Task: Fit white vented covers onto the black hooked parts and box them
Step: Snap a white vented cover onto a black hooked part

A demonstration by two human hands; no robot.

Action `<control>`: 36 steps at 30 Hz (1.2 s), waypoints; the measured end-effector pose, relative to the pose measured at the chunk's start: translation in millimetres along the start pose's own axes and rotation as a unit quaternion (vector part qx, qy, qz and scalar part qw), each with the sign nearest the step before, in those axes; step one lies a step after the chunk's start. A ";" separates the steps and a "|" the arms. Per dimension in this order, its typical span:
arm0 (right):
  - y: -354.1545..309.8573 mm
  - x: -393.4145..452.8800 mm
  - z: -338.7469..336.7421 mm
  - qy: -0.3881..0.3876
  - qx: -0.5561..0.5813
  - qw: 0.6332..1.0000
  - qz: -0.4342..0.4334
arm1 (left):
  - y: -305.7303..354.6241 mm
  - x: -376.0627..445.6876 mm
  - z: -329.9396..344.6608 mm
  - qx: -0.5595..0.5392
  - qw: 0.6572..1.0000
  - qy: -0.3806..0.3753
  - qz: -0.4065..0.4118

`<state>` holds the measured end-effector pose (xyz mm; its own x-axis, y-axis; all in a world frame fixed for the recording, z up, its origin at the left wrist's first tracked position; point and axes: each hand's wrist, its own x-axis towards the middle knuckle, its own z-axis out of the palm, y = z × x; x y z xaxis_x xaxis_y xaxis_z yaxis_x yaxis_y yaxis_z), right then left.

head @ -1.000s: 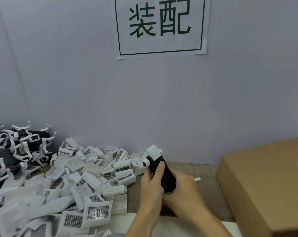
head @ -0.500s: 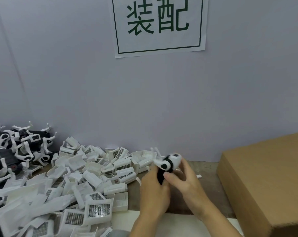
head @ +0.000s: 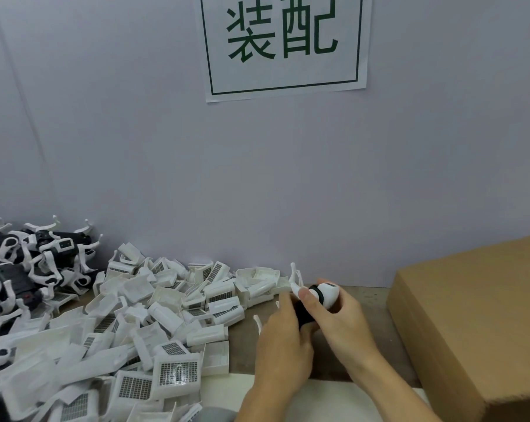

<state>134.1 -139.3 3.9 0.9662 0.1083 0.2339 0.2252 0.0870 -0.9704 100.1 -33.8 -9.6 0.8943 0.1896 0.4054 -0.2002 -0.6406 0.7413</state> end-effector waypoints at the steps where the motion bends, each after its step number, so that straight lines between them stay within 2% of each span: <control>1: 0.0 -0.9 1.3 -0.021 0.006 1.000 0.008 | 1.0 0.9 -0.3 -0.037 0.999 0.030 -0.007; 3: 0.8 -0.7 3.4 -0.016 0.005 0.999 0.031 | 5.4 5.3 -3.0 -0.135 0.983 0.114 -0.049; 5: 1.9 2.9 2.4 0.023 -0.040 0.998 0.041 | 9.7 8.8 -8.0 -0.253 0.941 0.179 -0.139; 7: 4.4 4.9 1.7 0.037 -0.075 0.995 0.049 | 11.0 11.9 -13.5 -0.416 0.856 0.168 -0.258; 8: 5.3 5.1 2.0 0.033 -0.081 0.995 0.053 | 10.3 13.2 -15.9 -0.488 0.808 0.147 -0.295; 9: 6.0 4.9 2.6 0.022 -0.092 0.994 0.059 | 8.6 14.2 -17.5 -0.525 0.782 0.133 -0.308; 11: 7.6 5.2 3.5 -0.010 -0.110 0.991 0.078 | 8.0 14.2 -17.6 -0.507 0.796 0.128 -0.306; 13: 6.2 5.9 5.4 -0.036 -0.064 0.991 0.110 | 8.0 13.7 -14.9 -0.475 0.809 0.147 -0.314; 16: 2.7 4.9 6.1 -0.049 0.043 0.985 0.162 | 7.7 14.6 -14.7 -0.499 0.782 0.163 -0.336; 18: 2.4 5.5 5.8 -0.029 0.072 0.982 0.171 | 6.6 17.1 -16.3 -0.521 0.769 0.165 -0.330; 20: 2.2 6.4 5.3 -0.007 0.034 0.987 0.155 | 4.4 18.2 -17.4 -0.536 0.764 0.159 -0.323; 22: 1.7 4.2 5.2 -0.020 0.015 0.988 0.155 | 3.8 16.9 -17.4 -0.544 0.763 0.154 -0.315; 25: -0.4 -1.9 8.1 -0.092 0.051 0.977 0.186 | 3.1 16.5 -15.2 -0.542 0.774 0.130 -0.299; 29: -2.9 -5.2 6.4 -0.172 0.042 0.966 0.189 | 7.5 14.4 -14.3 -0.538 0.779 0.078 -0.312; 36: 1.0 -6.2 9.7 -0.179 0.054 0.966 0.177 | 8.8 13.6 -12.2 -0.556 0.758 0.043 -0.339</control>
<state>127.1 -130.3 2.0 0.8704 0.4847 -0.0863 -0.1438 0.0827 -0.9862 105.6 -27.9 8.9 0.9222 0.2741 -0.2727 0.0372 0.6392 0.7681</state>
